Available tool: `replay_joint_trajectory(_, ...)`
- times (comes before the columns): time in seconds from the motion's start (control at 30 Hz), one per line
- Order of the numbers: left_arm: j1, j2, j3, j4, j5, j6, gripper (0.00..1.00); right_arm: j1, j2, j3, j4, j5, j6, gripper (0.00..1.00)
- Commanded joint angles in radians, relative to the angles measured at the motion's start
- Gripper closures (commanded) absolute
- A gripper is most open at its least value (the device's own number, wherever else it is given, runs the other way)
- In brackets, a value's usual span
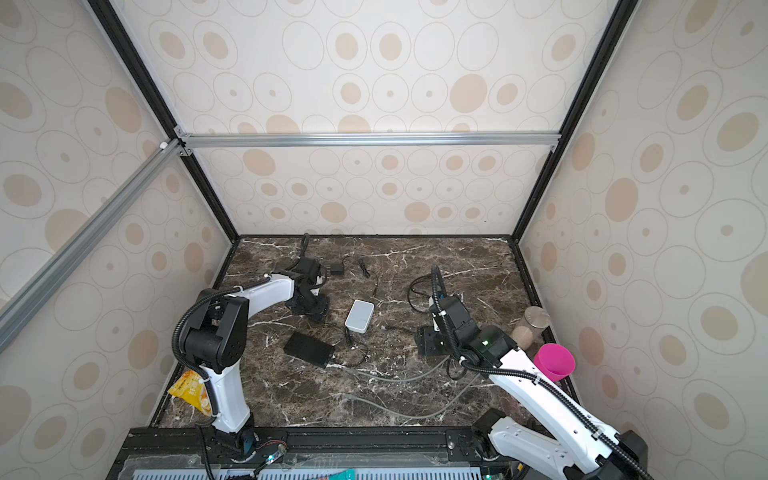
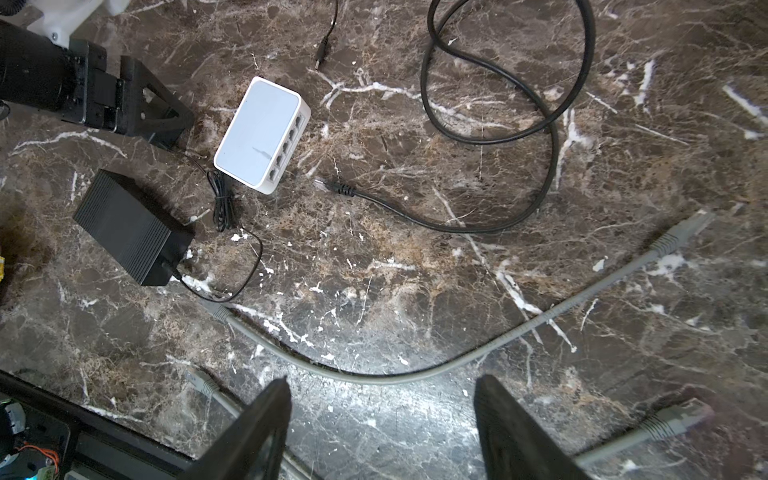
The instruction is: Insert the plug into the switch port
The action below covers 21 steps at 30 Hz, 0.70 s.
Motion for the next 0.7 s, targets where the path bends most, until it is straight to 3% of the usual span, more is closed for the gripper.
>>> replay_joint_trajectory(0.0,0.005,-0.047,-0.036,0.001,-0.004,0.010,0.31,-0.003,-0.037,-0.024,-0.036,0.015,0.007,0.28)
replay_joint_trajectory(0.2,0.009,-0.055,-0.061,0.010,-0.036,0.013,0.55,-0.003,-0.095,-0.057,-0.067,0.021,0.022,0.28)
replay_joint_trajectory(0.43,0.068,-0.006,0.008,-0.013,-0.072,0.034,0.57,-0.004,-0.148,-0.088,-0.086,0.027,0.030,0.28)
replay_joint_trajectory(0.67,0.233,0.066,0.125,-0.036,-0.085,0.034,0.57,-0.003,-0.123,-0.105,-0.050,0.016,0.027,0.28)
